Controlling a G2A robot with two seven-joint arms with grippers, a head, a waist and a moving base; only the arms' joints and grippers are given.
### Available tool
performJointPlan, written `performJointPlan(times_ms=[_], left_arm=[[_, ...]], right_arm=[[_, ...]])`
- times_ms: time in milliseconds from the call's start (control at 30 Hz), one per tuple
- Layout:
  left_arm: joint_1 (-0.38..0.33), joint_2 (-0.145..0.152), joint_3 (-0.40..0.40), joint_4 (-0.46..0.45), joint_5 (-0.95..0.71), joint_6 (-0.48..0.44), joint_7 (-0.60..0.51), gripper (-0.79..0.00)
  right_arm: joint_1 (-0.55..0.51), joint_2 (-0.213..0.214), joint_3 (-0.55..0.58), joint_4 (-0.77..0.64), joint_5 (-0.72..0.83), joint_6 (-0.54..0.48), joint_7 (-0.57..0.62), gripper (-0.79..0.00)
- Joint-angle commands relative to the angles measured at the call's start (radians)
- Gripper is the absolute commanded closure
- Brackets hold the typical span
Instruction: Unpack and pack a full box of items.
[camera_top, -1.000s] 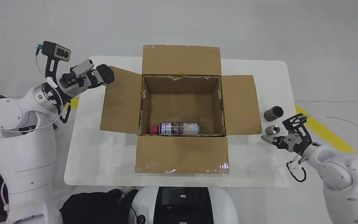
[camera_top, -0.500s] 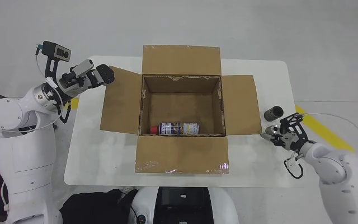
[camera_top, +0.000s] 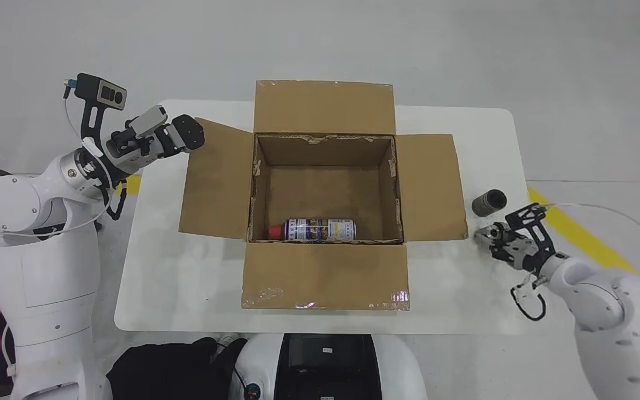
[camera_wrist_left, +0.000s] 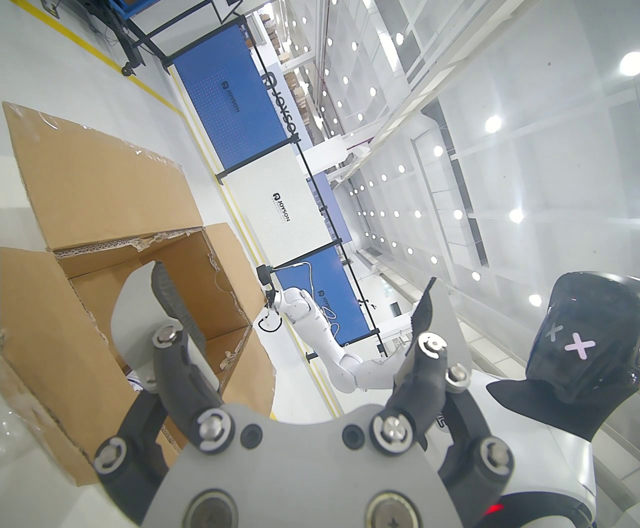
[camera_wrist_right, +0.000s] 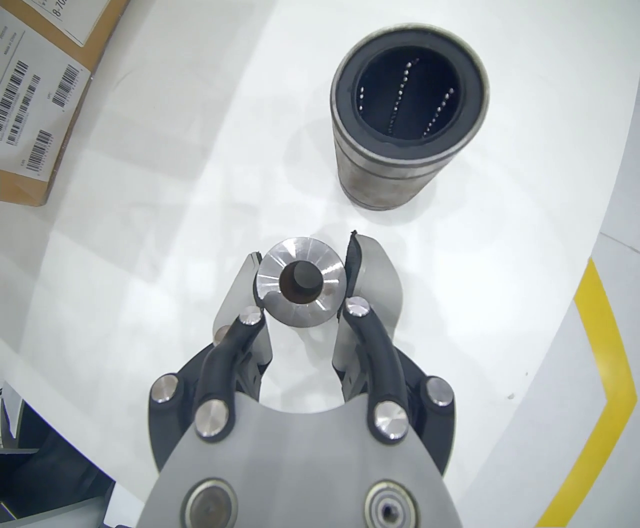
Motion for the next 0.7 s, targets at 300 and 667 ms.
performJointPlan(times_ms=[300, 667], left_arm=[[0.0, 0.0, 0.0, 0.0, 0.0, 0.0, 0.0, -0.785], [0.0, 0.0, 0.0, 0.0, 0.0, 0.0, 0.0, -0.785]], right_arm=[[-0.162, 0.012, 0.172, -0.29, 0.005, 0.056, -0.001, 0.0], [-0.2, 0.014, 0.252, -0.525, 0.002, 0.056, -0.076, 0.0]])
